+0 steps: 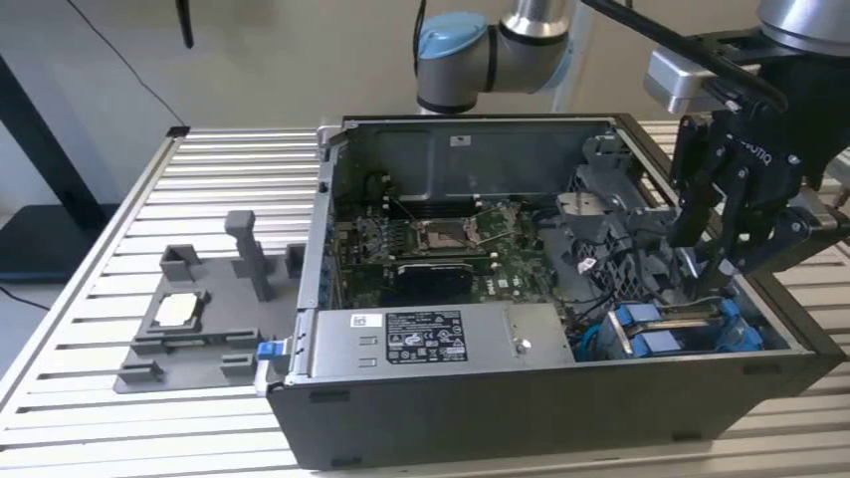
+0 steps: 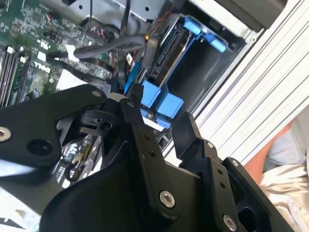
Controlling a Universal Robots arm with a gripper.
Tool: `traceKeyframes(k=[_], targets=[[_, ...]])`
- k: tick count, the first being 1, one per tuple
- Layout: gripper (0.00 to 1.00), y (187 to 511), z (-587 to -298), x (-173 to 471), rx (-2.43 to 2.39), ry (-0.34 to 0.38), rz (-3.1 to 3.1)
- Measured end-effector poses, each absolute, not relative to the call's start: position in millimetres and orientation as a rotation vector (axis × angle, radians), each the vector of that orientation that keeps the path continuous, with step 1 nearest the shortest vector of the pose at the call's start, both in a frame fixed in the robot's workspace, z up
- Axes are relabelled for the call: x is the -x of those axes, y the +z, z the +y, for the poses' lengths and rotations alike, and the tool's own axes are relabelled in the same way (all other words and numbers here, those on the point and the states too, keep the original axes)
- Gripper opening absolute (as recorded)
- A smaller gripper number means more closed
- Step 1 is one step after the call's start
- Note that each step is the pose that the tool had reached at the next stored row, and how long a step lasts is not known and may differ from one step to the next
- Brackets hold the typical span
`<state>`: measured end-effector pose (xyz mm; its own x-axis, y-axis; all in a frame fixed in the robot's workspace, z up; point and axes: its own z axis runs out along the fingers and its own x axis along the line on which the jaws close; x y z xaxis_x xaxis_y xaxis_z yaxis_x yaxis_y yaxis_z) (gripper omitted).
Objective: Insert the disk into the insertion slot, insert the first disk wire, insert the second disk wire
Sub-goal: 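Insert the disk into the insertion slot, then insert the first disk wire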
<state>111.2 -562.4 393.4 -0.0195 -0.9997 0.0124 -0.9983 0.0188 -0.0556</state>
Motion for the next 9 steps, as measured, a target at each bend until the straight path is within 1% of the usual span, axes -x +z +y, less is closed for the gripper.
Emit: traceKeyframes(k=[9], targets=[[0.53,393.0,-546.7,-111.0,2.101,-0.216,2.142]])
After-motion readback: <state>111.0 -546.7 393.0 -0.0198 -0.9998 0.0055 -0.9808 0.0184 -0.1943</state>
